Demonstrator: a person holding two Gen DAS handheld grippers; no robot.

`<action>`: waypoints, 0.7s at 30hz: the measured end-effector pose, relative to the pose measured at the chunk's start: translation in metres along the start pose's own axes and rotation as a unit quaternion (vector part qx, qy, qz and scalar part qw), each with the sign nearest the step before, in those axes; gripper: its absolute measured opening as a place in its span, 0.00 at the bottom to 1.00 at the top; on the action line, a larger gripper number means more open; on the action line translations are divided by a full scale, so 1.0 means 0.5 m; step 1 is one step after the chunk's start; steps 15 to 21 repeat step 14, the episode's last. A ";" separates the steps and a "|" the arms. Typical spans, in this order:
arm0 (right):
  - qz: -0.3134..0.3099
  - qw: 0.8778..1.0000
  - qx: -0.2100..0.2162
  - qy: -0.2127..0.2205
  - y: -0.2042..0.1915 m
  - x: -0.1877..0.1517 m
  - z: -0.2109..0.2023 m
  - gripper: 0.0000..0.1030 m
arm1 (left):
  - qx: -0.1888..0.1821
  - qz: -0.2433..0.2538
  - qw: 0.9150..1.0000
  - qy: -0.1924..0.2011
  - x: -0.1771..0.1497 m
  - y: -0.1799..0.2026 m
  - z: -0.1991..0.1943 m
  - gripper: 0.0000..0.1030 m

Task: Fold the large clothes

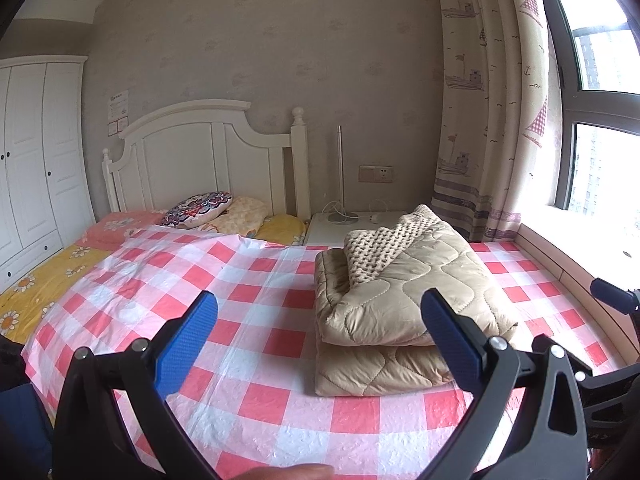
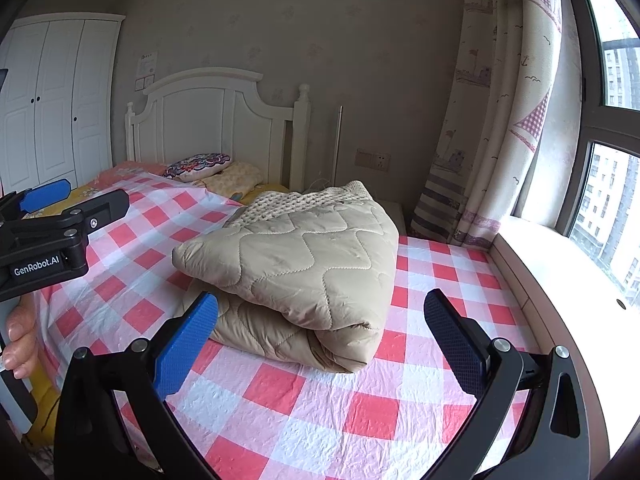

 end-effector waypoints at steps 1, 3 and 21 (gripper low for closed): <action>0.000 1.000 0.001 -0.002 -0.001 -0.002 0.003 0.96 | -0.003 0.000 1.000 0.002 -0.001 0.002 0.001 0.98; 0.000 1.000 0.002 -0.007 -0.001 -0.008 0.014 0.96 | -0.005 -0.001 1.000 0.008 -0.003 0.005 0.005 0.98; 0.040 0.997 -0.043 -0.051 0.158 -0.021 0.084 0.96 | 0.008 0.006 0.996 -0.083 -0.007 -0.106 0.272 0.98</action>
Point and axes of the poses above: each gripper's, at about its wrist camera, not at the fingertips, and z roughly the way its jaws point, y to its right, x to its top, the point moved 3 cm from there along z, roughly the way its jaws point, and after that the axes turned 12 degrees about x, right-handed, at the moved point
